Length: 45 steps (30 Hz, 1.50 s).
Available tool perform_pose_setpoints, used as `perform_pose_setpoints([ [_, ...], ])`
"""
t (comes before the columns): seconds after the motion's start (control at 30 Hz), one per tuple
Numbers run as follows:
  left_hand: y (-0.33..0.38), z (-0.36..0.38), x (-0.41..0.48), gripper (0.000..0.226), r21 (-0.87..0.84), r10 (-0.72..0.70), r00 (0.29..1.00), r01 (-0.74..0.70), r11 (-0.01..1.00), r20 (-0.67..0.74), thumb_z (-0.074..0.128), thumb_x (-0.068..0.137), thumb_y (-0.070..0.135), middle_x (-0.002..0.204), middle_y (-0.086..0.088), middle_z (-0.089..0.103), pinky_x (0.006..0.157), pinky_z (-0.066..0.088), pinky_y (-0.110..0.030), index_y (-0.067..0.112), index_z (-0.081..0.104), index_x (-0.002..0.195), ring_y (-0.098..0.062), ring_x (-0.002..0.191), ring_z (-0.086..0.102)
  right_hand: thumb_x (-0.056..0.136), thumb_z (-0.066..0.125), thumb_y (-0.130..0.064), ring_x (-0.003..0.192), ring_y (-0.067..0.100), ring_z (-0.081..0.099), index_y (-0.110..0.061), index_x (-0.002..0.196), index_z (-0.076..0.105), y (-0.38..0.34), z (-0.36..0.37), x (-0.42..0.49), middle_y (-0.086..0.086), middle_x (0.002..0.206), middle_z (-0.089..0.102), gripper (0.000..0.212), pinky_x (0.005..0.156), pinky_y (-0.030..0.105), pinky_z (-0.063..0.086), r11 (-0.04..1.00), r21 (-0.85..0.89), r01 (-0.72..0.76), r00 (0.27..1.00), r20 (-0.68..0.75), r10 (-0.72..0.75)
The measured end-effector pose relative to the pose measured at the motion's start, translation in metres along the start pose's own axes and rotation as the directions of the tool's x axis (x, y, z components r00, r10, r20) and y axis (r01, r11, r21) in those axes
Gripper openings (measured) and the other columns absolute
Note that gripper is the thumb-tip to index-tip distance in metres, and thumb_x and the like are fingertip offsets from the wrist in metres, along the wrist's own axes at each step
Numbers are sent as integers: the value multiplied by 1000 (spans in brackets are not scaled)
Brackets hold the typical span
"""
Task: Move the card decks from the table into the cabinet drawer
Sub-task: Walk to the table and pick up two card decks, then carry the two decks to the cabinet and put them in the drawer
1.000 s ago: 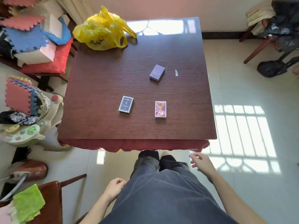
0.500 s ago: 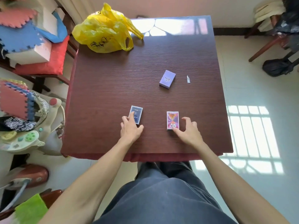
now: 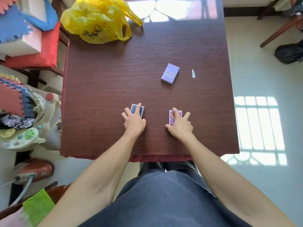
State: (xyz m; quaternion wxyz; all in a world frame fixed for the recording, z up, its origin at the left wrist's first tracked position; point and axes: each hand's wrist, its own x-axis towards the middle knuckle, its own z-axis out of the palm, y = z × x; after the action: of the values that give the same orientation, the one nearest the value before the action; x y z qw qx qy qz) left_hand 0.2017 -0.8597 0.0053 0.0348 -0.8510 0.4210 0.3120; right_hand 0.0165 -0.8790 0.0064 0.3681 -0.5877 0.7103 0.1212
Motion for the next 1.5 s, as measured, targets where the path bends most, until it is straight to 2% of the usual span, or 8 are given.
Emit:
perform_pose_setpoints([
  [0.3, -9, 0, -4, 67, -162, 72, 997, -73, 984, -16, 59, 80, 19, 126, -7, 36, 91, 47, -44, 43, 38, 138, -28, 119, 34, 78, 69, -28, 100, 34, 63, -52, 144, 31, 8, -18, -6, 9, 125, 38, 80, 85, 43, 59, 940, 329, -91, 986, 160, 40],
  [0.37, -10, 0, -10, 66, -316, 53, 998, -45, 948, 16, 60, 77, 23, 121, -4, 37, 88, 42, -37, 48, 38, 133, -24, 113, 36, 76, 71, -18, 101, 27, 67, -52, 141, 36, 17, -25, -8, 7, 124, 48, 81, 72, 37, 60, 806, 569, -161, 964, 266, 5],
  [0.47, -12, -4, -27, 65, -551, 29, 996, 21, 834, 82, 66, 74, 24, 118, -6, 45, 93, 48, -39, 51, 41, 127, -24, 110, 49, 79, 76, -2, 83, 24, 70, -48, 138, 45, 37, -32, -13, 9, 122, 61, 81, 85, 43, 60, 501, 810, -304, 897, 420, -135],
  [0.67, -28, -3, -87, 57, -845, 62, 940, 271, 461, 336, 71, 74, 10, 108, -11, 67, 70, 63, -40, 51, 56, 112, -17, 75, 71, 76, 80, 9, 86, 32, 65, -54, 125, 59, 87, -26, -34, 22, 111, 60, 83, 98, 55, 55, 172, 879, -444, 820, 476, -316],
  [0.87, -35, 11, -132, 51, -868, 101, 879, 432, 242, 466, 74, 80, 16, 105, -6, 67, 74, 59, -41, 40, 56, 121, -23, 90, 61, 64, 87, 11, 123, 50, 57, -52, 123, 64, 118, -10, -60, 21, 140, 38, 89, 94, 50, 57, -69, 868, -492, 826, 441, -351],
  [1.17, -8, 8, -123, 49, -758, 325, 784, 265, 596, 530, 77, 78, 15, 109, -10, 60, 72, 59, -38, 51, 61, 108, -20, 93, 59, 77, 71, 20, 94, 40, 61, -44, 121, 66, 148, 26, -129, 28, 117, 48, 78, 83, 50, 60, -272, 929, -252, 967, 229, -114],
  [1.37, 9, 22, -117, 50, -623, 432, 628, 110, 774, 647, 74, 81, 9, 95, -7, 59, 68, 58, -38, 43, 60, 115, -14, 70, 63, 77, 67, 21, 108, 43, 56, -36, 123, 63, 177, 70, -199, 25, 129, 45, 73, 82, 48, 60, -429, 903, -12, 988, 77, 136],
  [1.5, 28, 36, -133, 53, -522, 474, 485, -42, 852, 735, 76, 81, 18, 94, -7, 61, 72, 58, -39, 42, 56, 124, -21, 81, 60, 78, 77, 8, 104, 43, 58, -36, 123, 63, 198, 112, -251, 24, 123, 49, 65, 75, 45, 59, -579, 805, 131, 943, 80, 324],
])
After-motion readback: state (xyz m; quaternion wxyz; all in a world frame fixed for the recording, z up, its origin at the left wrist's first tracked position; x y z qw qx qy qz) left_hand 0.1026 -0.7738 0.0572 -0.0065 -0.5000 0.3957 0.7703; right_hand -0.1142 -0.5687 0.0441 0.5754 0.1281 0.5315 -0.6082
